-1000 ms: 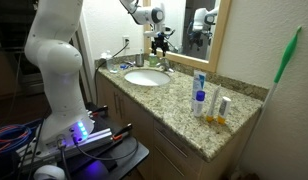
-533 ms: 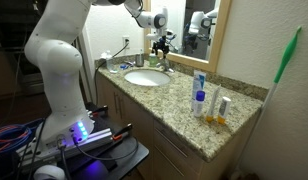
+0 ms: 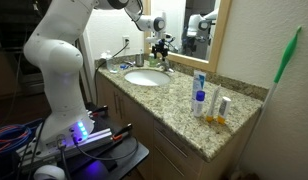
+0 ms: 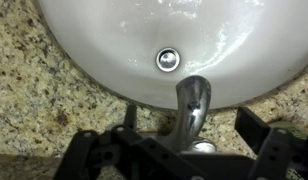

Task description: Open the tap

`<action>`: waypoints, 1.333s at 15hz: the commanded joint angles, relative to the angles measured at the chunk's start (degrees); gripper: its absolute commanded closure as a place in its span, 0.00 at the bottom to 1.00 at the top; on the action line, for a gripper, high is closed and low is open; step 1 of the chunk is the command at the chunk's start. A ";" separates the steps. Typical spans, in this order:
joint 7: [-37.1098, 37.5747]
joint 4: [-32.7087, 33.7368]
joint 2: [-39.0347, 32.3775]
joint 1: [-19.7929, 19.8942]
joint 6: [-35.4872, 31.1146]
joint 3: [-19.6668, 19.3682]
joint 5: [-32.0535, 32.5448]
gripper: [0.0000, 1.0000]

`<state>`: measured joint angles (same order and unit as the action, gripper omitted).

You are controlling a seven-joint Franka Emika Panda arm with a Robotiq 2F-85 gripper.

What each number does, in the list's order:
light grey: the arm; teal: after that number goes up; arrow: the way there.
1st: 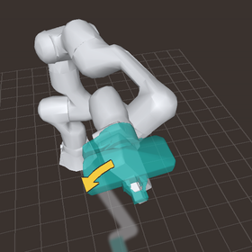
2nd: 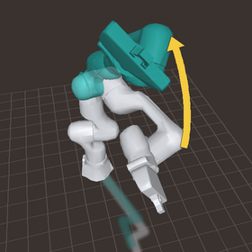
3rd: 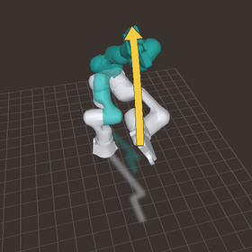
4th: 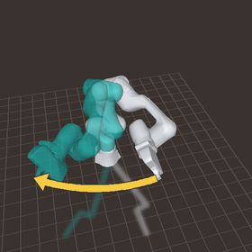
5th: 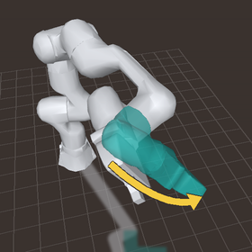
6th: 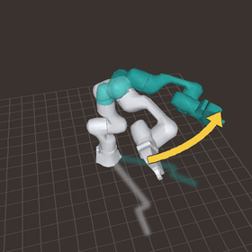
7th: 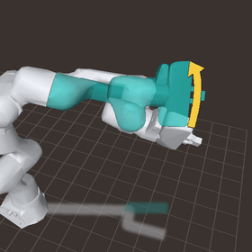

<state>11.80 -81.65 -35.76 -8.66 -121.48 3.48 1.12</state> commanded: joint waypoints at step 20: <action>2.01 7.10 -5.22 -0.56 -3.43 -0.35 -2.74 0.89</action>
<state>15.12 -74.95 -40.99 -10.08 -126.10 2.18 0.48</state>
